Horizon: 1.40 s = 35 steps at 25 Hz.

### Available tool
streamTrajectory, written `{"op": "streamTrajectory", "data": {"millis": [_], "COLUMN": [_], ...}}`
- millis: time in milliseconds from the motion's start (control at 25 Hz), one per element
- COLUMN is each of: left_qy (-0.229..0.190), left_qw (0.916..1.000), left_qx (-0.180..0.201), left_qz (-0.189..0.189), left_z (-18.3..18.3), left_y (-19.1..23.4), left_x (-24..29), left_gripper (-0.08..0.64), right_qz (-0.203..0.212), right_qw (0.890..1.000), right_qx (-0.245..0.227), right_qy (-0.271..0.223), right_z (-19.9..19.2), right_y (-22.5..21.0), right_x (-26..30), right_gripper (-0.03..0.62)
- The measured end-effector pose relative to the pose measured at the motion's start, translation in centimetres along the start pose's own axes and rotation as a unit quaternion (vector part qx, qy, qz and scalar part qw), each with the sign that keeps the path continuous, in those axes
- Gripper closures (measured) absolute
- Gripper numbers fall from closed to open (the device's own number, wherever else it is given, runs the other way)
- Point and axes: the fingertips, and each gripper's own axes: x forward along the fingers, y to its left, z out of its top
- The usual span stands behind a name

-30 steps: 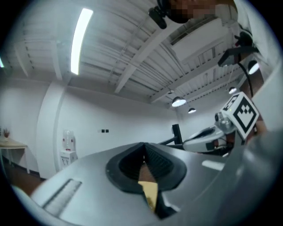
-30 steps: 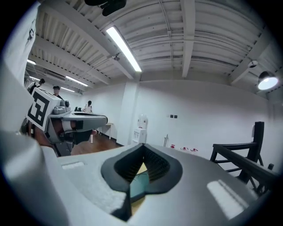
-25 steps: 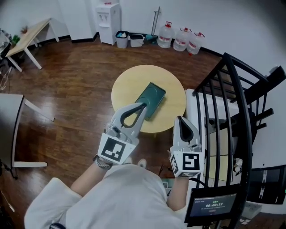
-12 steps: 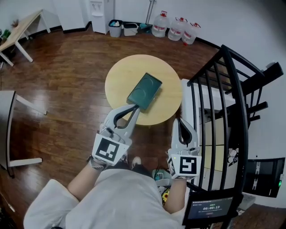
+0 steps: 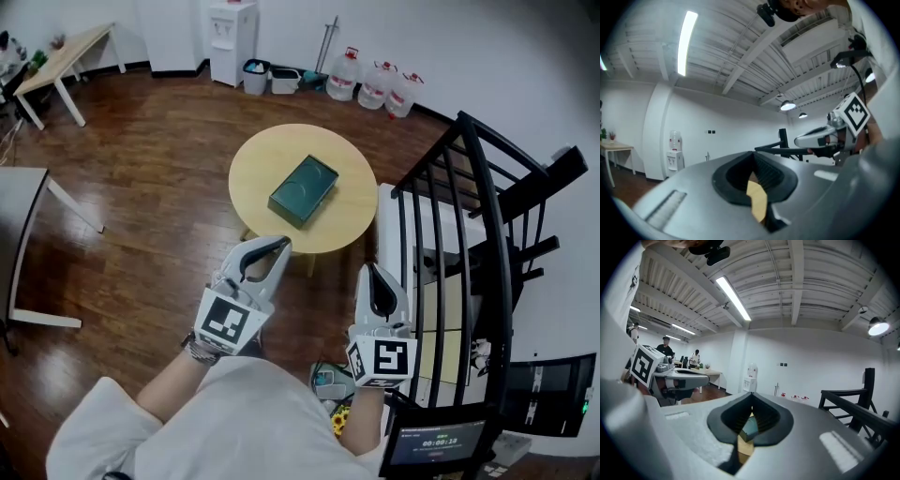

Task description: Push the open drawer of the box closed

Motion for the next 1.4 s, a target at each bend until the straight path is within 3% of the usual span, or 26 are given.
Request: {"op": "streamTrajectory", "data": {"millis": [200, 520, 800, 1400], "left_qy": [0.009, 0.031, 0.024, 0.040], "left_qw": [0.9999, 0.9993, 0.9996, 0.9992], "left_qx": [-0.012, -0.019, 0.000, 0.004], "left_qz": [-0.001, 0.008, 0.013, -0.005], "left_z": [-0.5, -0.3, 2.3, 1.8], "left_y": [-6.3, -14.3, -15.6, -14.3], "left_x": [-3.7, -10.5, -13.9, -16.1], "left_gripper": [0.552, 0.552, 0.552, 0.552], "right_qz": [0.029, 0.032, 0.029, 0.029], "right_qw": [0.999, 0.999, 0.999, 0.999], "right_qx": [-0.017, 0.012, 0.018, 0.023], "right_qy": [-0.014, 0.020, 0.006, -0.005], "right_z": [-0.6, -3.0, -1.4, 0.0], "right_y": [2.4, 3.5, 4.9, 8.3], "right_x": [-6.3, -16.2, -19.4, -18.9], "right_gripper": [0.589, 0.589, 0.589, 0.589]}}
